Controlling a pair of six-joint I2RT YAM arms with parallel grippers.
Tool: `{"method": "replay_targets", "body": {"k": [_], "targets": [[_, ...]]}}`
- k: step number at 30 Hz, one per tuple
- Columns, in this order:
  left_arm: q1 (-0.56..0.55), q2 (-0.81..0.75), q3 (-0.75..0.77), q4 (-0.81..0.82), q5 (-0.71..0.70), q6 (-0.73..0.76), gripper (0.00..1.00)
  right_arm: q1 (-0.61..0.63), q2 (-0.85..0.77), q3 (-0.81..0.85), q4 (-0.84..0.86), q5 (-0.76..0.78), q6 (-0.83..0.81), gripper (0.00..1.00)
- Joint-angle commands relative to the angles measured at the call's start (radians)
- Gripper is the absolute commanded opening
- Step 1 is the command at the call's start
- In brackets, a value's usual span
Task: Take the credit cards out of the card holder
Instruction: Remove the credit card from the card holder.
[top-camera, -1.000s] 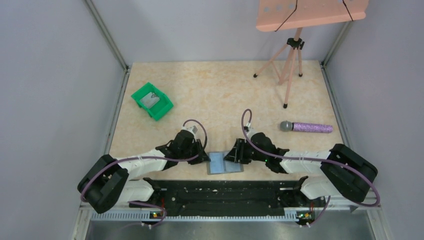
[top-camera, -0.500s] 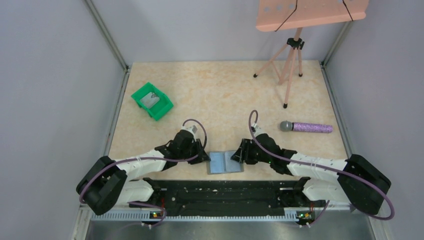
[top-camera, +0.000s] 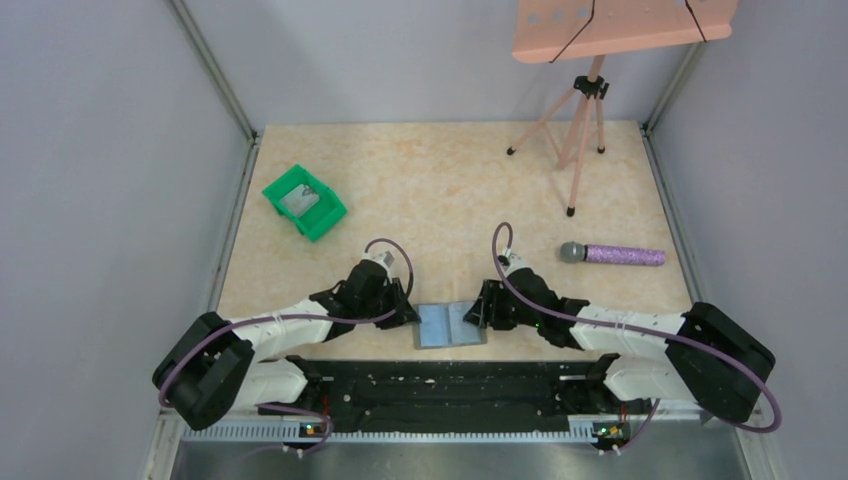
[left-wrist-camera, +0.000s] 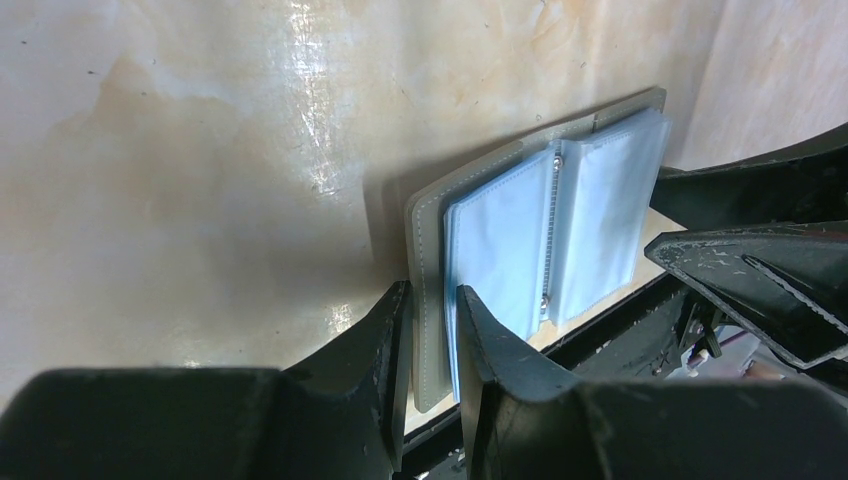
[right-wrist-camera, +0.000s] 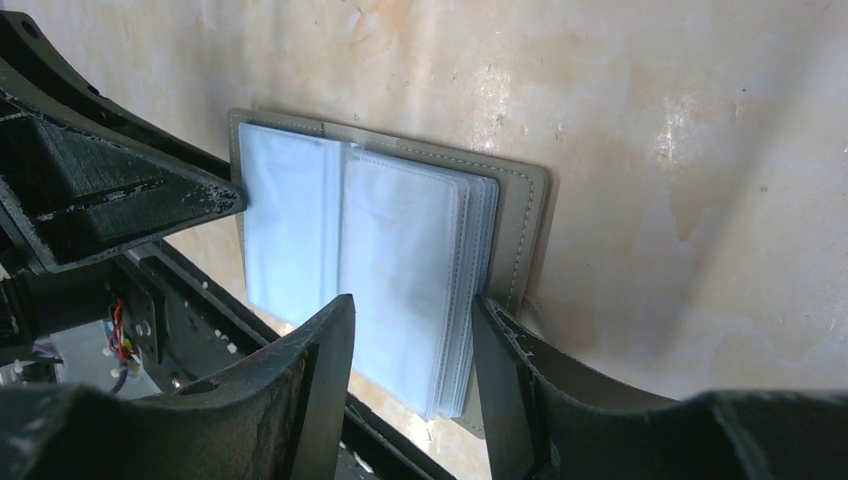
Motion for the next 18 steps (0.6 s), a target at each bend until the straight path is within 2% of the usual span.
{"method": "replay_targets", "body": {"k": [1, 7, 18], "targets": [[-0.005, -0.013, -0.007, 0.025, 0.010, -0.003, 0.28, 0.005, -0.014, 0.036, 0.023, -0.003, -0.022, 0.46], [-0.006, -0.018, -0.007, 0.022, 0.010, -0.003, 0.28, 0.005, -0.030, 0.072, -0.074, 0.044, -0.057, 0.45], [-0.004, -0.018, -0.007, 0.022, 0.008, -0.003, 0.28, 0.008, -0.042, 0.085, -0.074, 0.036, -0.058, 0.46]]}}
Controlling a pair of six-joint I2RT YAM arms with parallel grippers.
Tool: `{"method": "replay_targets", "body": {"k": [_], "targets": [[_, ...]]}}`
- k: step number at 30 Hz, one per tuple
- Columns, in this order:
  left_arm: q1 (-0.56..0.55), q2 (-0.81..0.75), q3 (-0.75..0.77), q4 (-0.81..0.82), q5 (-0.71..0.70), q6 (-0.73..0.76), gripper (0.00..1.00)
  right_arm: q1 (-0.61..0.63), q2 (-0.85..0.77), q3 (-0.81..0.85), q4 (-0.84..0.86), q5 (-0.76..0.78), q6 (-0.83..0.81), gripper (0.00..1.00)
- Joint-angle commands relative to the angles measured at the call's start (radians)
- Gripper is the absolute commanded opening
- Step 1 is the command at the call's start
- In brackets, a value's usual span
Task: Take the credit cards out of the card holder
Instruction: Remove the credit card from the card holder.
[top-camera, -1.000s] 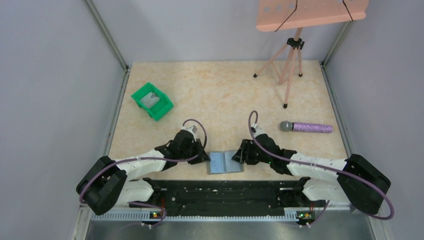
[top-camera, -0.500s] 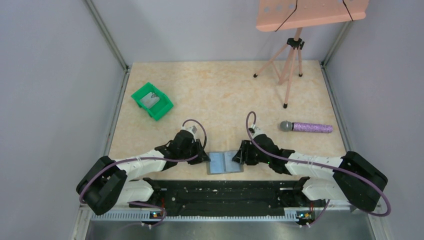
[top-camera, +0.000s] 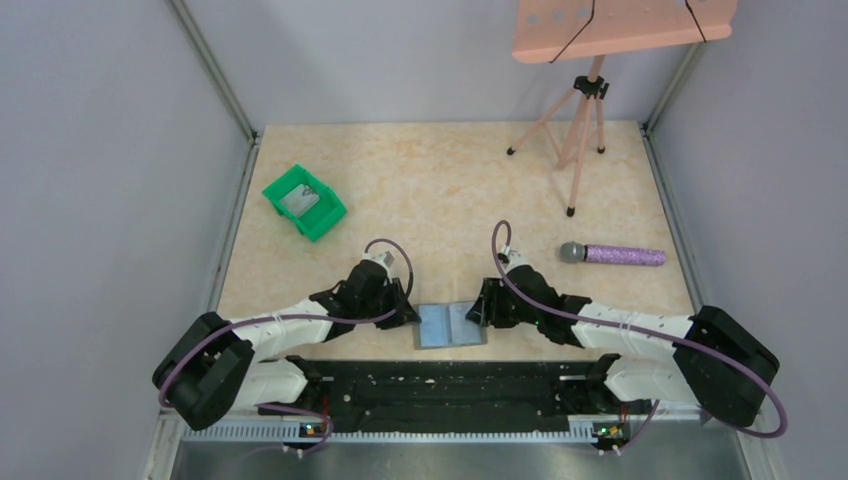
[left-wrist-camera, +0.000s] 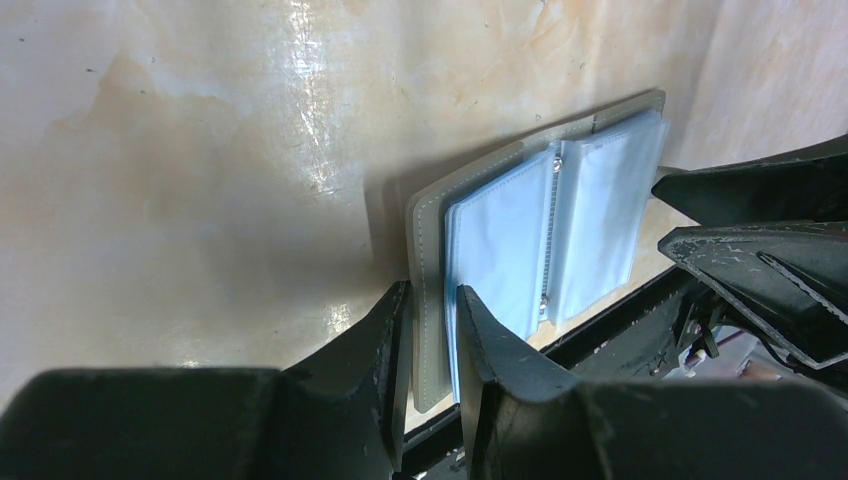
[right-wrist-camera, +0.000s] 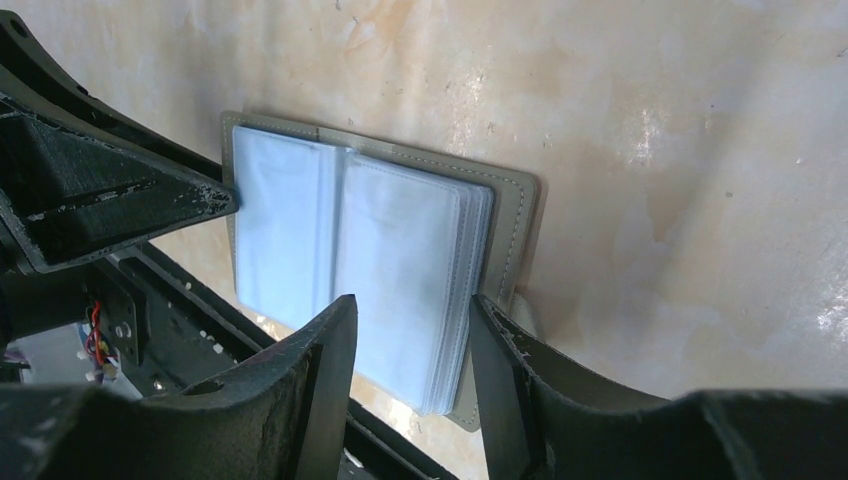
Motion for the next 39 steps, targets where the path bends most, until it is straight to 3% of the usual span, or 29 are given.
{"method": "replay_targets", "body": {"k": [1, 28, 39], "targets": [[-0.004, -0.019, -0.007, 0.022, 0.008, 0.001, 0.28, 0.009, -0.009, 0.045, 0.022, 0.007, -0.012, 0.46], [-0.005, -0.019, -0.013, 0.031, 0.012, -0.001, 0.28, 0.038, 0.060, 0.071, 0.080, -0.020, -0.012, 0.36], [-0.005, -0.019, -0.014, 0.031, 0.013, -0.002, 0.27, 0.048, 0.072, 0.041, 0.263, -0.153, 0.050, 0.33]]}}
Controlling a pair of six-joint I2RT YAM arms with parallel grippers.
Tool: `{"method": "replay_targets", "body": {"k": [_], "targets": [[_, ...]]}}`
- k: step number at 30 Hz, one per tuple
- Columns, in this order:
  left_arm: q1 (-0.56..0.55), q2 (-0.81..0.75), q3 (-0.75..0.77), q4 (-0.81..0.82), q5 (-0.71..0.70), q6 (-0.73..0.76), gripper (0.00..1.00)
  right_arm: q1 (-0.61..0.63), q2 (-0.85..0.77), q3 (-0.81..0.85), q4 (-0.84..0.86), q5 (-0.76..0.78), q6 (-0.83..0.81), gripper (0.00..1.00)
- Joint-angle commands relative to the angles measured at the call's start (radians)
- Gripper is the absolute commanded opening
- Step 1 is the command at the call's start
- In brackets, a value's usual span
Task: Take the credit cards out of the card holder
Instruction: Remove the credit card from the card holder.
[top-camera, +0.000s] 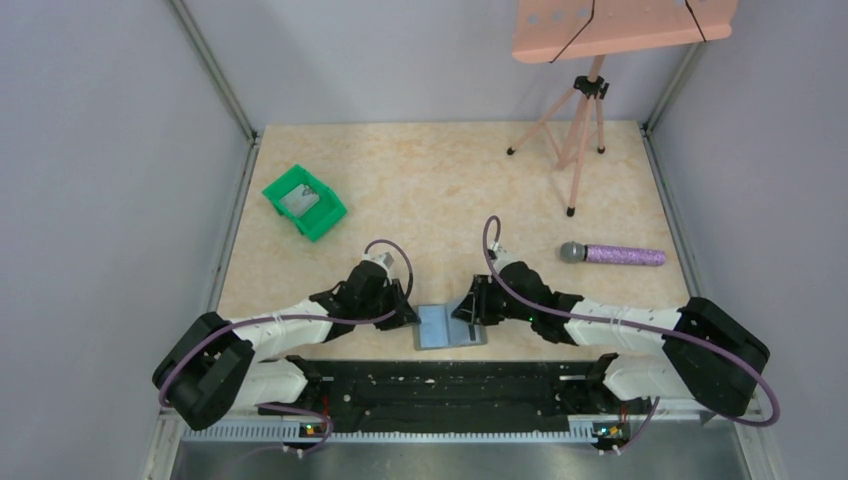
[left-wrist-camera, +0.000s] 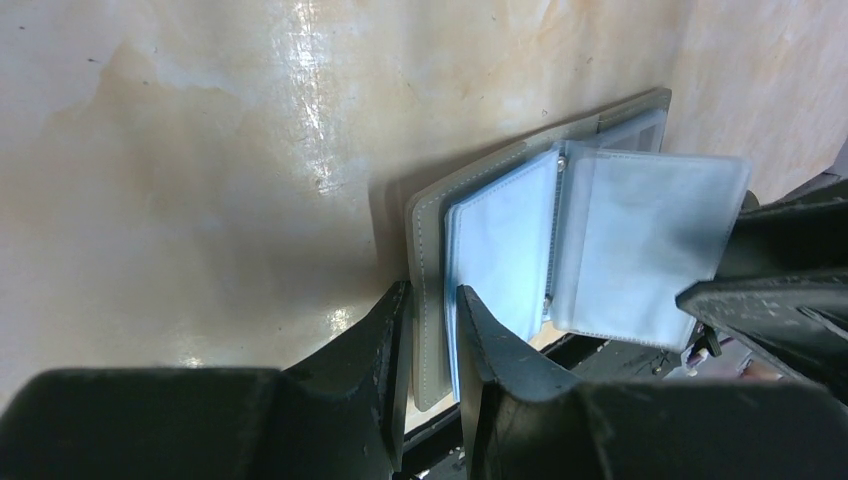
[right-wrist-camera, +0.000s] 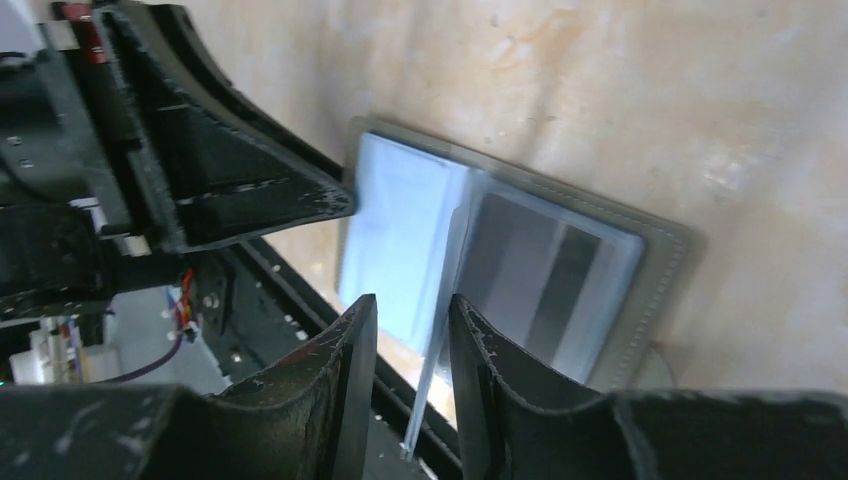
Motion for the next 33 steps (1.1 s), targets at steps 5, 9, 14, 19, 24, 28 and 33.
{"method": "replay_targets", "body": {"k": [5, 9, 14, 19, 24, 28, 33], "targets": [[-0.004, -0.019, -0.008, 0.030, 0.012, 0.001, 0.27, 0.023, 0.046, 0.011, 0.172, -0.084, 0.044, 0.33], [-0.005, -0.017, -0.004, 0.026, 0.012, 0.004, 0.27, 0.033, 0.066, 0.024, 0.171, -0.082, 0.041, 0.34], [-0.004, -0.018, -0.003, 0.023, 0.014, 0.006, 0.27, 0.037, 0.091, 0.027, 0.184, -0.085, 0.045, 0.42], [-0.005, -0.018, 0.000, 0.022, 0.015, 0.006, 0.27, 0.054, 0.116, 0.030, 0.246, -0.114, 0.055, 0.51], [-0.005, -0.021, 0.001, 0.017, 0.013, 0.006, 0.27, 0.064, 0.129, 0.046, 0.236, -0.109, 0.053, 0.52], [-0.005, -0.022, -0.001, 0.017, 0.011, 0.004, 0.27, 0.066, 0.139, 0.043, 0.248, -0.111, 0.058, 0.44], [-0.005, -0.023, -0.007, 0.024, 0.012, 0.000, 0.27, 0.067, 0.147, 0.040, 0.254, -0.107, 0.060, 0.37]]}}
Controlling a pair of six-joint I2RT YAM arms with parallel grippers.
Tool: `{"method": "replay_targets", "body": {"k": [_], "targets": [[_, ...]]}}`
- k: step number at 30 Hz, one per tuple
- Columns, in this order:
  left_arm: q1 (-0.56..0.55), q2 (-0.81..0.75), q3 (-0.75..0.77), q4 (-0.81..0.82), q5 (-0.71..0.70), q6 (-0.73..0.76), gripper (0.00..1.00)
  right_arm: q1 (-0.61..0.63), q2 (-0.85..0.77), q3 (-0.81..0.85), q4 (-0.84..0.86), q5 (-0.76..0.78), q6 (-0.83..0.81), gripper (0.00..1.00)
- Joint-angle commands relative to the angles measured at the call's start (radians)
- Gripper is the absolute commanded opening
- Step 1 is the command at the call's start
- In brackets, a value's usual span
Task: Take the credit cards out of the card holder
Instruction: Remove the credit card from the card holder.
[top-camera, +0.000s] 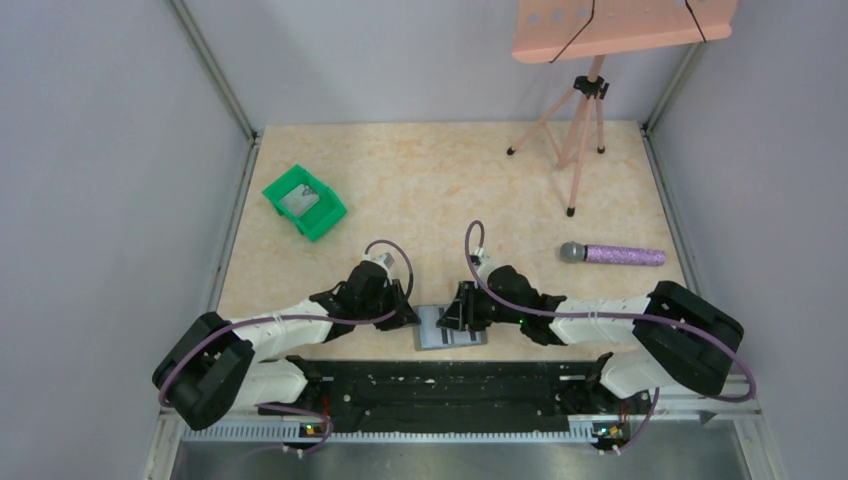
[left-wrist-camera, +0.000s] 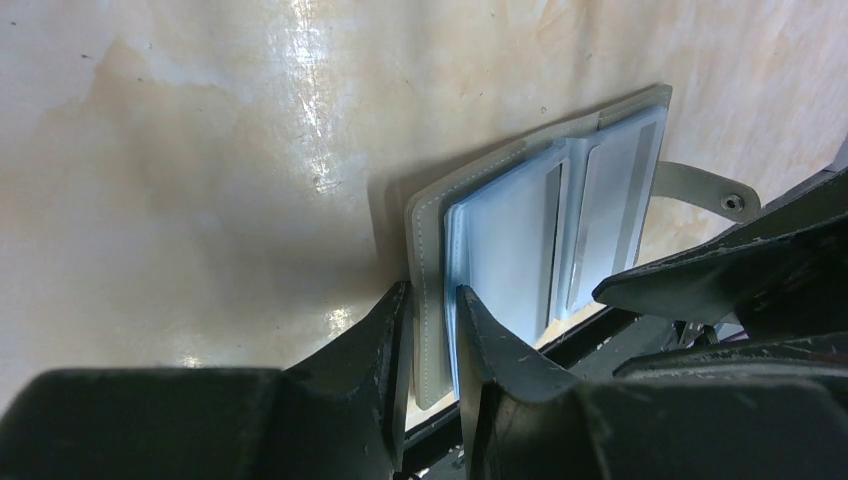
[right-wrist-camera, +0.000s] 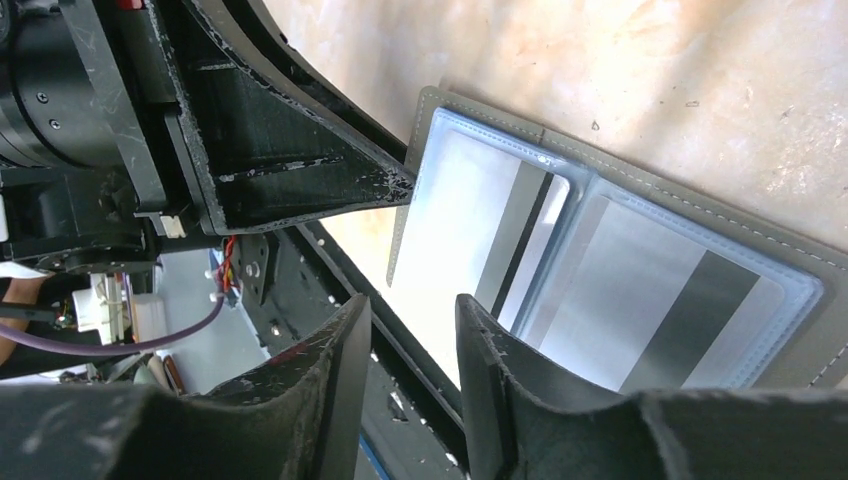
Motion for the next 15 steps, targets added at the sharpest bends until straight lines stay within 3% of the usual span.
{"method": "replay_targets", "body": {"k": [1, 5, 15], "targets": [[-0.003, -0.022, -0.008, 0.026, 0.009, 0.000, 0.27, 0.012, 0.008, 0.034, 0.046, 0.004, 0.001, 0.35], [-0.003, -0.028, -0.007, 0.023, 0.008, 0.000, 0.27, 0.012, 0.002, 0.039, 0.001, 0.032, -0.014, 0.33], [-0.003, -0.113, 0.040, -0.070, -0.002, -0.002, 0.31, 0.014, -0.007, 0.052, -0.055, 0.064, -0.033, 0.43]]}}
